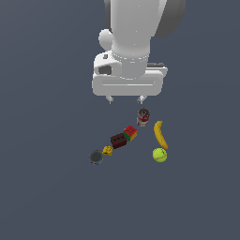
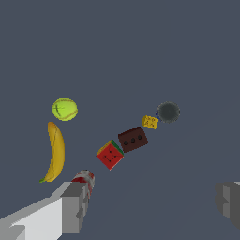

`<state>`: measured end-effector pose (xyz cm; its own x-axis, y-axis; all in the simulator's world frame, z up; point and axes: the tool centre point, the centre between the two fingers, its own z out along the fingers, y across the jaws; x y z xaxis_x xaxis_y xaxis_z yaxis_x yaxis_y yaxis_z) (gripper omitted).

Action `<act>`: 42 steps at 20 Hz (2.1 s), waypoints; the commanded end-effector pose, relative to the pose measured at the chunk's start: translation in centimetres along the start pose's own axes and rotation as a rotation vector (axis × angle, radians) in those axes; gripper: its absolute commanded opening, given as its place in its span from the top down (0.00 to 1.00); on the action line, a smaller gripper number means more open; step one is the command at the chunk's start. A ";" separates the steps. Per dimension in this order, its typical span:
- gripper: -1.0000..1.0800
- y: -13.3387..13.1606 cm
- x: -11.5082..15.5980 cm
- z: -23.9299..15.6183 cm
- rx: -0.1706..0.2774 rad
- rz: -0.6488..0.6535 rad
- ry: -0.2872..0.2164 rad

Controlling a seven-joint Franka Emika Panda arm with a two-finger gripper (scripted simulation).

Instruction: Pick up a designated object from a clutter of objects.

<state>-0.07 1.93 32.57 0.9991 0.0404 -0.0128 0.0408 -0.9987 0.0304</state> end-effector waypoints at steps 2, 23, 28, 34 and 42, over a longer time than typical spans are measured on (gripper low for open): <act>0.04 0.0 0.0 0.0 0.000 0.000 0.000; 0.04 -0.5 1.9 3.2 -0.010 -0.048 -0.020; 0.04 -2.8 3.7 5.9 -0.013 -0.115 -0.014; 0.04 -7.4 6.0 11.1 -0.010 -0.230 -0.004; 0.04 -13.7 7.6 18.2 0.008 -0.377 0.011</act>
<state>6.58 14.35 15.12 0.9235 0.3833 -0.0155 0.3836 -0.9233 0.0215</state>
